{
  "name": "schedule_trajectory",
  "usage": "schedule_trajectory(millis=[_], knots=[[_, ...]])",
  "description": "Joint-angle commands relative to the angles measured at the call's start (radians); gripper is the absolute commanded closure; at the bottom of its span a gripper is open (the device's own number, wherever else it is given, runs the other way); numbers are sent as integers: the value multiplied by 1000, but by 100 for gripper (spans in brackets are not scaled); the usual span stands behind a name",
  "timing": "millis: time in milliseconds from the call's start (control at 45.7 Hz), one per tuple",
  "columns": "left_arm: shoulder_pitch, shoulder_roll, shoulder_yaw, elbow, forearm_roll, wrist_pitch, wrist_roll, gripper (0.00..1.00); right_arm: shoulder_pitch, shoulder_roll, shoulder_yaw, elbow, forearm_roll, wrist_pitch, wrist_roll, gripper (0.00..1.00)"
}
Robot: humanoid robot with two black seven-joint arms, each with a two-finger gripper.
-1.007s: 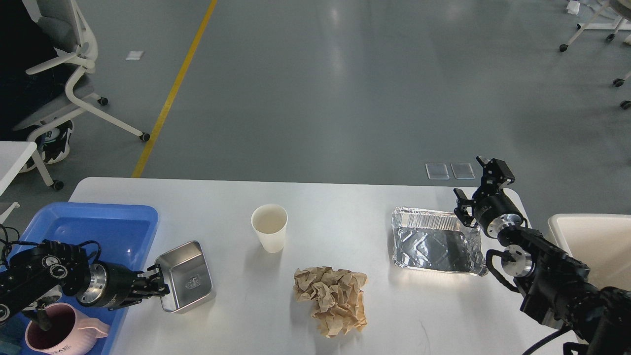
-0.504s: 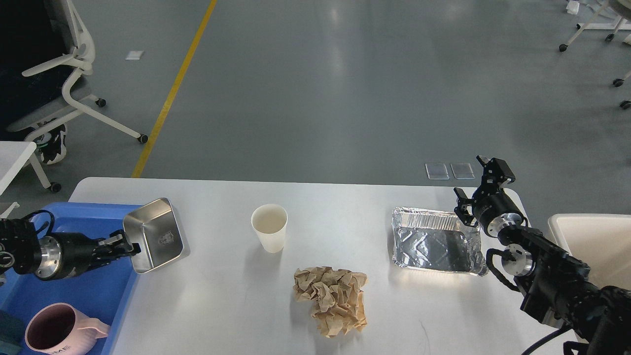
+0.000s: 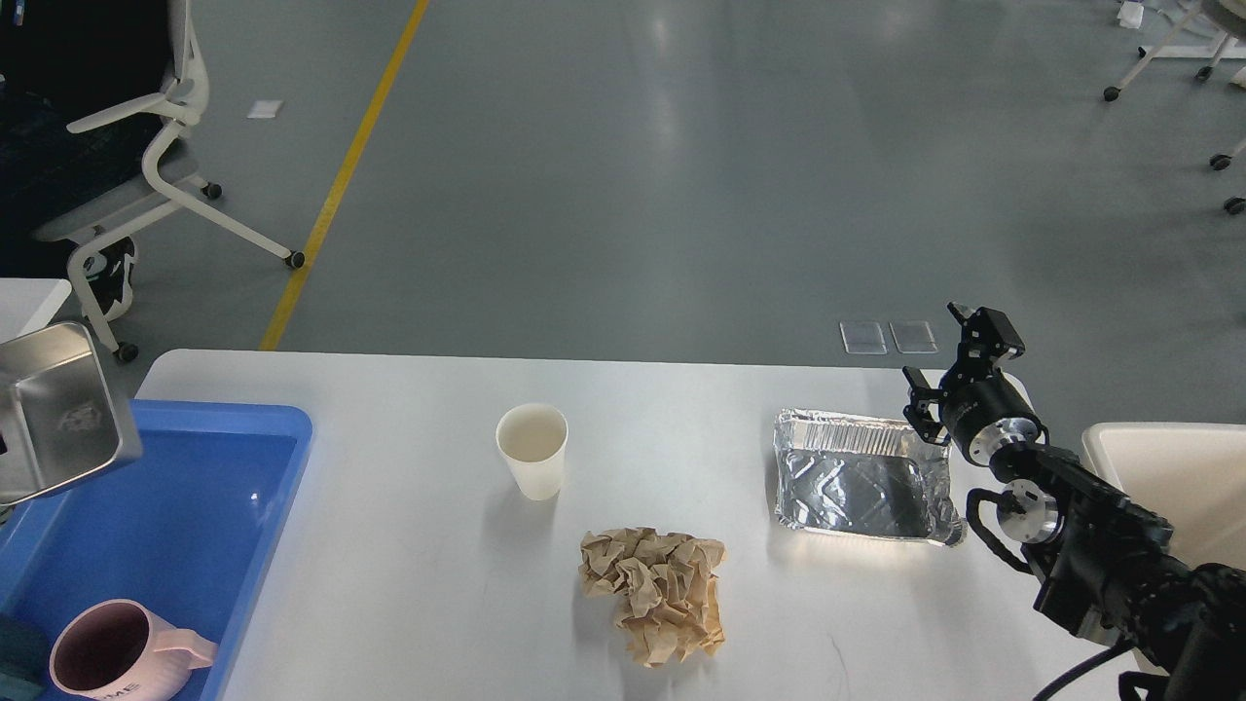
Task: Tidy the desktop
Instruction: 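Lift the metal tray and place it into the blue bin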
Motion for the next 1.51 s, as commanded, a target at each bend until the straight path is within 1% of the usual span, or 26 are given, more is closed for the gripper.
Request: schedule_trajectory(millis=[0, 66, 175, 219, 263, 307, 328, 350, 416, 438, 504, 657, 810, 963, 1182, 1270, 1292, 1401, 1489], knots=[[-3, 127, -1, 7, -60, -30, -44, 100, 3, -1, 0, 0, 0, 0, 0, 0], [-3, 141, 2, 19, -61, -29, -53, 100, 6, -1, 0, 0, 0, 0, 0, 0], [2, 130, 12, 39, -64, -6, -47, 100, 12, 1, 0, 0, 0, 0, 0, 0], [5, 98, 13, 53, -70, 14, -35, 100, 12, 2, 0, 0, 0, 0, 0, 0], [5, 40, 13, 71, -79, 48, -25, 100, 12, 4, 0, 0, 0, 0, -2, 0], [5, -26, 13, 99, -87, 83, -2, 100, 12, 5, 0, 0, 0, 0, -2, 0], [3, -60, 10, 119, -90, 97, 17, 100, 12, 5, 0, 0, 0, 0, -2, 0], [5, -107, 5, 148, -98, 109, 51, 100, 12, 5, 0, 0, 0, 0, -2, 0], [3, -212, -2, 220, -125, 121, 109, 100, 14, 5, 0, 2, 0, 0, -2, 0], [2, -246, -2, 244, -139, 121, 122, 100, 14, 5, 0, 2, 0, 0, -2, 0], [-6, -341, -4, 318, -181, 127, 140, 100, 14, 5, 0, 2, 0, 0, -2, 0], [-7, -510, -4, 475, -201, 184, 140, 100, 14, 2, 0, 3, 0, 0, -2, 0], [-11, -612, -5, 564, -239, 187, 140, 100, 17, -3, 0, 2, 0, 0, -3, 0], [-12, -668, -5, 602, -305, 189, 148, 100, 29, -12, 0, 0, 0, 0, -5, 0], [-8, -695, -1, 614, -395, 196, 200, 100, 31, -13, 0, 2, 0, 0, -5, 0], [-8, -695, -1, 616, -397, 198, 212, 99, 31, -12, 0, 2, 0, 0, -5, 0], [-8, -697, -1, 616, -397, 200, 218, 99, 31, -12, 0, 2, 0, 0, -5, 0], [-8, -702, -2, 616, -397, 204, 281, 99, 37, -10, 0, 2, 0, -2, -5, 0], [-11, -709, -2, 616, -397, 204, 314, 99, 38, -10, 0, 2, 0, -2, -5, 0]])
